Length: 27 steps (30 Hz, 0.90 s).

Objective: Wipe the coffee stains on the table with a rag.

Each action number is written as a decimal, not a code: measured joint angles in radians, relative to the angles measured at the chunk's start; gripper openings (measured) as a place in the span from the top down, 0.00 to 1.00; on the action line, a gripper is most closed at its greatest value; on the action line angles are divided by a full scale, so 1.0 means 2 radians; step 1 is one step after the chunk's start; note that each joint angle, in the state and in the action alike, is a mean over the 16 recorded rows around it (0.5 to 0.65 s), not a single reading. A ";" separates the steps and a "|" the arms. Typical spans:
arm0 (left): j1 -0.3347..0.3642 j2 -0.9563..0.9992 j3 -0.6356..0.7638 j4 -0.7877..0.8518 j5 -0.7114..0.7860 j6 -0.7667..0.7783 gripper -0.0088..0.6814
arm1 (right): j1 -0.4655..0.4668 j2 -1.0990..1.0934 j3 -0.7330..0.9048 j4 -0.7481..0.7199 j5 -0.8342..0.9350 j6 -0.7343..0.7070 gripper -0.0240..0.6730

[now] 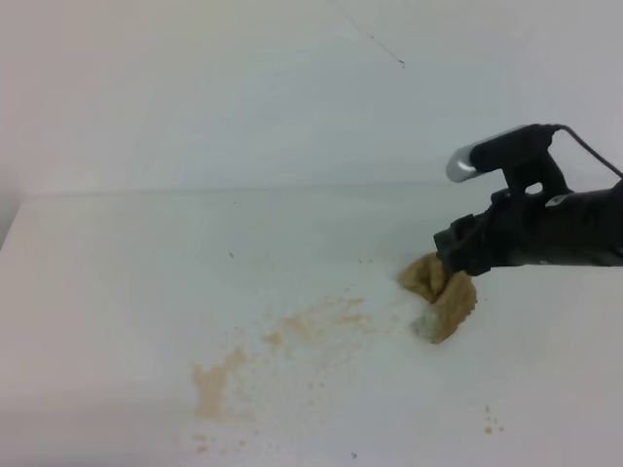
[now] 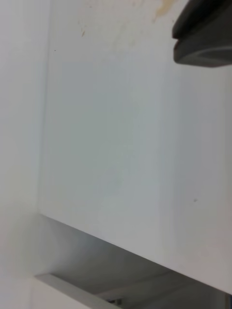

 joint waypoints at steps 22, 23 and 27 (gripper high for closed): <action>0.000 0.000 0.000 0.000 0.000 0.000 0.99 | -0.001 -0.360 0.040 -0.220 0.156 0.147 0.90; 0.000 0.000 0.000 0.000 0.000 0.000 0.99 | -0.001 -0.381 0.051 -0.241 0.160 0.172 0.91; 0.000 0.000 0.000 0.000 0.000 0.000 0.99 | -0.001 -0.461 0.108 -0.321 0.166 0.271 0.94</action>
